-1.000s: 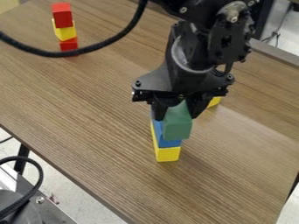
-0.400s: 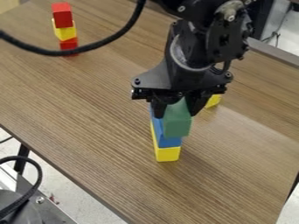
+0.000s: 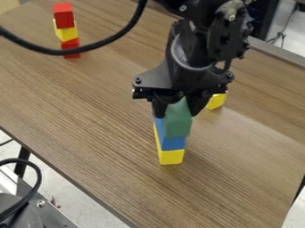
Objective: Move the green object on top of blue and yellow box.
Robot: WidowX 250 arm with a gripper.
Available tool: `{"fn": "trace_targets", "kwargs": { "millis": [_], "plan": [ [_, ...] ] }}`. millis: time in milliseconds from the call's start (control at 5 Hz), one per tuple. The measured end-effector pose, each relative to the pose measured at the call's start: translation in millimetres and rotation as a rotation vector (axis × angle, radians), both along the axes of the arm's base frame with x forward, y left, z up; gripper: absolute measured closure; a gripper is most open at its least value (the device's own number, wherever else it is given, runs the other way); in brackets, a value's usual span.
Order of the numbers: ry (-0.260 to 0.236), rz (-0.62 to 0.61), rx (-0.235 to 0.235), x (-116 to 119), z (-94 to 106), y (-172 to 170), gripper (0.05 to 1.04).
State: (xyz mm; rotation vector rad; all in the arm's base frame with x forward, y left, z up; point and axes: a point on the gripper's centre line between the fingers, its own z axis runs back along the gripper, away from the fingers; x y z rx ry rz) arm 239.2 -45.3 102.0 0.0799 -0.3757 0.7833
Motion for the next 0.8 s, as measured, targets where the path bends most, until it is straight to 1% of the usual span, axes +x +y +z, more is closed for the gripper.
{"fn": "trace_targets", "kwargs": {
  "millis": [200, 400, 600, 800],
  "plan": [
    [0.024, -0.005, 0.011, -1, -3.6, 1, 0.164],
    [0.016, -0.017, 0.013, 2, 0.6, -3, 0.08],
    [-0.029, -0.043, 0.055, 16, 24.9, -9, 0.083],
    [-0.206, -0.118, 0.16, 36, 69.2, -32, 0.083]
  ]
}}
